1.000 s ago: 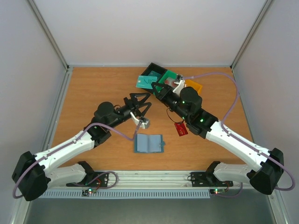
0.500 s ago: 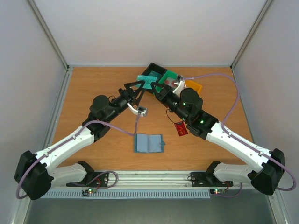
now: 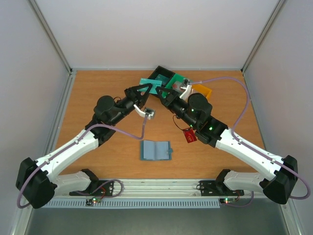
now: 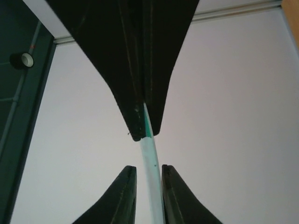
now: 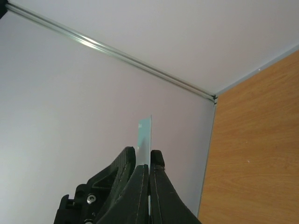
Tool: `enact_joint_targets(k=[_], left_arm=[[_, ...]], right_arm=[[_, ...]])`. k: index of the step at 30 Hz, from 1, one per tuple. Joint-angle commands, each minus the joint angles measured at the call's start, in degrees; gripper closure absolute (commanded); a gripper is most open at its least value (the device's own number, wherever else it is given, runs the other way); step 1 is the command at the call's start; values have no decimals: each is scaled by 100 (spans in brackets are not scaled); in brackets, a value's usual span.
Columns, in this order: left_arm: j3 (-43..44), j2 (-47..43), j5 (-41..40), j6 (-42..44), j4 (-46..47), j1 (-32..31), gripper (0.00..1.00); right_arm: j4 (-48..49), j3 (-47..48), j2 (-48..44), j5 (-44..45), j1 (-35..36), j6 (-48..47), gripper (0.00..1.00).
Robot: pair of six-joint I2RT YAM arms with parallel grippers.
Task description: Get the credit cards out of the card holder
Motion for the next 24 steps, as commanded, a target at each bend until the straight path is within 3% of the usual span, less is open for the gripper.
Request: enact_joint_targets(k=[1, 4, 7, 9, 12, 14, 17, 21, 24], left_arm=[[132, -30, -105, 36, -26, 16, 96], [-69, -125, -17, 87, 45, 19, 100], [-226, -232, 92, -5, 101, 16, 100], [-323, -379, 241, -331, 110, 22, 100], [-51, -874, 521, -1419, -1002, -11, 100], [651, -1144, 891, -3246, -2923, 4, 100], [1119, -1259, 1621, -5711, -4049, 3, 100], [1144, -1436, 2759, -9182, -3849, 19, 100], [820, -1541, 3553, -11114, -2338, 28, 100]], right_arm=[[216, 48, 16, -63, 50, -11, 99], [144, 71, -29, -122, 46, -218, 92], [-289, 223, -182, -299, 19, -854, 61], [-760, 356, -395, -679, -141, -1540, 44], [-1475, 570, -891, -1948, -644, -3392, 37], [-2193, 834, -1176, -3009, -888, -4862, 35], [-3624, 1495, -1335, -4316, -928, -6372, 30], [-4513, 2004, -1385, -5026, -942, -7151, 30], [-4267, 2013, -1386, -5621, -948, -7033, 29]])
